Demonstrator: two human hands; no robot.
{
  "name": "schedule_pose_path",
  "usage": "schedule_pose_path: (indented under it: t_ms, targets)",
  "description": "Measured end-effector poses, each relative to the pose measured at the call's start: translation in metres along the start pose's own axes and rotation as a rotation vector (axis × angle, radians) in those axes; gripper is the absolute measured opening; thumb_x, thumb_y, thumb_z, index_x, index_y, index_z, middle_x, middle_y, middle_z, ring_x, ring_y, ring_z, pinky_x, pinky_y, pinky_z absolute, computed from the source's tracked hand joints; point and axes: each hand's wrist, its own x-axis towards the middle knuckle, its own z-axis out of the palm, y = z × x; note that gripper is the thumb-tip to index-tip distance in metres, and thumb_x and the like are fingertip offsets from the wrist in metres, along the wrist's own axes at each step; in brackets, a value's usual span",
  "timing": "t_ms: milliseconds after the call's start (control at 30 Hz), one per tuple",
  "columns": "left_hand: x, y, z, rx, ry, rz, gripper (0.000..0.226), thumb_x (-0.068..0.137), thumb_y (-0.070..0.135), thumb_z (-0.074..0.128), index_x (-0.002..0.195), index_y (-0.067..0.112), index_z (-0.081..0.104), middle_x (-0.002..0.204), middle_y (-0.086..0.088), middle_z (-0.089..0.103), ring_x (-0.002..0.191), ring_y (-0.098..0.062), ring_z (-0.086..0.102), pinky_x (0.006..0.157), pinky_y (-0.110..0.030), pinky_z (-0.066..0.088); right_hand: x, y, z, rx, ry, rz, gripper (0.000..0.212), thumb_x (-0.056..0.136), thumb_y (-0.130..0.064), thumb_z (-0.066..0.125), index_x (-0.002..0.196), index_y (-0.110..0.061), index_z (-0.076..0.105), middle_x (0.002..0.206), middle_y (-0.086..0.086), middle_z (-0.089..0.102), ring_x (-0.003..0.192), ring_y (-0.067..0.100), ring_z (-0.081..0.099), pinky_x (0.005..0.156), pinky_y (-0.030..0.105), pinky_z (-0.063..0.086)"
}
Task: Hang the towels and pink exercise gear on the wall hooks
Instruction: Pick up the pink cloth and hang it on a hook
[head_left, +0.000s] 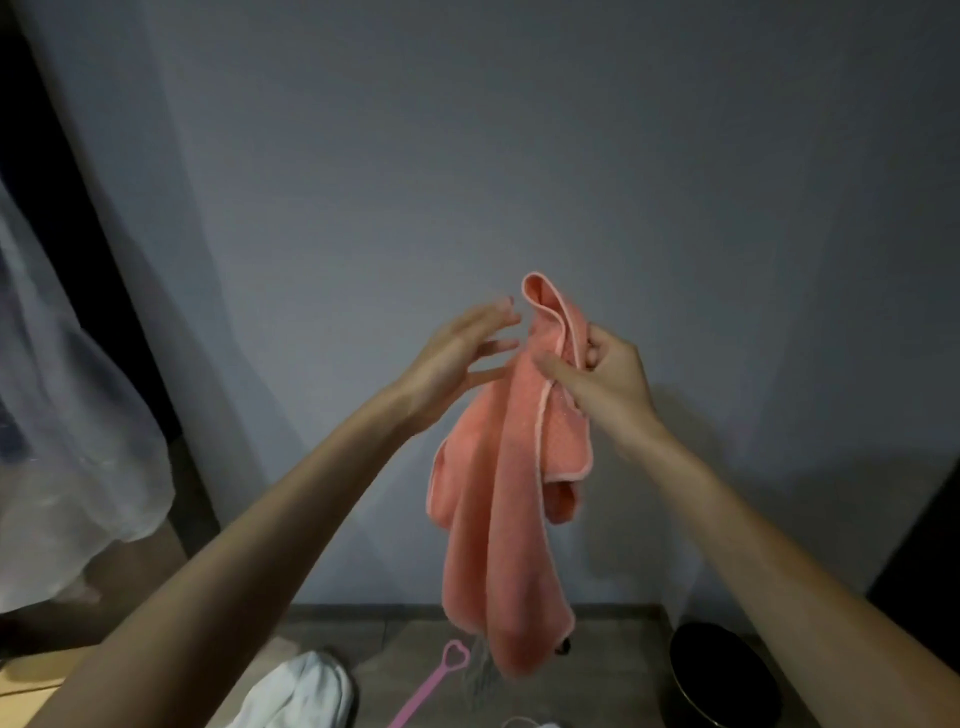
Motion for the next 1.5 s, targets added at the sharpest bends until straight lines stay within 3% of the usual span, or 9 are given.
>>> schedule_pose_path:
  t_ms: [133, 200, 400, 500, 667, 933, 1167, 1333, 1500]
  targets:
    - [-0.006, -0.021, 0.01, 0.495, 0.039, 0.124, 0.087, 0.069, 0.023, 0.083, 0.139, 0.029, 0.033, 0.115, 0.006, 0.049, 0.099, -0.009, 0.056, 0.079, -0.021, 0.052, 0.029, -0.007, -0.001, 0.049, -0.017, 0.054, 0.018, 0.074, -0.006, 0.074, 0.083, -0.022, 0.069, 0.077, -0.002, 0.072, 0.068, 0.009, 0.067, 0.071, 0.032, 0.057]
    - [0.0, -0.031, 0.012, 0.567, 0.129, 0.251, 0.078, 0.068, 0.019, 0.084, 0.132, 0.025, 0.04, 0.105, 0.008, 0.053, 0.09, -0.011, 0.058, 0.075, -0.026, 0.055, 0.038, -0.009, 0.001, 0.065, -0.032, 0.063, 0.017, 0.073, -0.009, 0.075, 0.086, -0.018, 0.07, 0.085, 0.004, 0.074, 0.074, 0.015, 0.069, 0.078, 0.038, 0.058]
    - [0.025, -0.033, -0.007, 0.522, 0.276, 0.365, 0.023, 0.081, 0.012, 0.07, 0.097, 0.02, 0.057, 0.091, -0.001, 0.069, 0.076, -0.013, 0.067, 0.07, -0.025, 0.055, 0.057, -0.004, 0.004, 0.02, 0.114, 0.018, 0.042, 0.061, -0.037, 0.078, 0.093, -0.028, 0.053, 0.091, 0.011, 0.072, 0.079, 0.023, 0.07, 0.078, 0.042, 0.057]
    - [0.041, -0.023, -0.022, 0.495, 0.228, 0.286, 0.009, 0.082, 0.008, 0.069, 0.088, 0.015, 0.069, 0.081, -0.001, 0.072, 0.069, -0.003, 0.065, 0.07, -0.021, 0.054, 0.065, 0.002, 0.004, 0.093, 0.117, 0.056, 0.051, 0.075, -0.024, 0.077, 0.113, -0.02, 0.043, 0.092, 0.012, 0.069, 0.072, 0.013, 0.066, 0.076, 0.029, 0.055]
    - [0.066, -0.012, -0.047, 0.479, 0.243, 0.253, 0.009, 0.083, 0.01, 0.069, 0.092, 0.007, 0.071, 0.083, 0.001, 0.071, 0.065, 0.007, 0.062, 0.072, -0.012, 0.051, 0.081, 0.009, 0.008, 0.143, -0.036, 0.012, 0.057, 0.086, -0.01, 0.065, 0.133, -0.022, 0.035, 0.098, 0.013, 0.066, 0.069, 0.008, 0.064, 0.08, 0.028, 0.053]
    - [0.098, 0.028, -0.093, 0.331, 0.279, 0.193, 0.016, 0.09, 0.003, 0.055, 0.084, 0.013, 0.066, 0.065, 0.009, 0.065, 0.058, 0.0, 0.058, 0.066, -0.016, 0.052, 0.126, 0.012, 0.034, -0.173, -0.226, -0.213, 0.029, 0.093, -0.004, 0.051, 0.104, -0.028, 0.061, 0.099, -0.008, 0.064, 0.076, 0.0, 0.06, 0.062, 0.026, 0.054]
    - [0.139, 0.049, -0.144, 0.396, 0.259, 0.211, 0.019, 0.091, 0.003, 0.05, 0.08, 0.015, 0.06, 0.076, -0.002, 0.062, 0.067, -0.011, 0.056, 0.066, -0.023, 0.049, 0.175, 0.016, 0.079, -0.586, -0.226, -0.186, 0.031, 0.079, -0.046, 0.063, 0.108, -0.047, 0.055, 0.088, -0.012, 0.067, 0.085, 0.013, 0.065, 0.082, 0.031, 0.049]
    - [0.173, 0.058, -0.177, 0.373, 0.208, 0.221, 0.017, 0.09, 0.003, 0.05, 0.084, 0.014, 0.061, 0.077, -0.001, 0.061, 0.066, -0.009, 0.057, 0.061, -0.018, 0.05, 0.204, -0.004, 0.134, -0.361, -0.04, -0.419, 0.028, 0.074, -0.044, 0.071, 0.1, -0.039, 0.063, 0.098, -0.017, 0.065, 0.082, 0.0, 0.061, 0.069, 0.015, 0.045]
    - [0.208, 0.08, -0.21, 0.402, 0.092, 0.251, 0.014, 0.09, 0.004, 0.052, 0.093, 0.012, 0.063, 0.092, -0.005, 0.065, 0.08, -0.013, 0.058, 0.074, -0.024, 0.049, 0.255, -0.016, 0.177, -0.01, 0.11, -0.327, 0.033, 0.075, -0.024, 0.077, 0.1, -0.02, 0.055, 0.093, -0.004, 0.069, 0.08, 0.004, 0.066, 0.07, 0.013, 0.047]
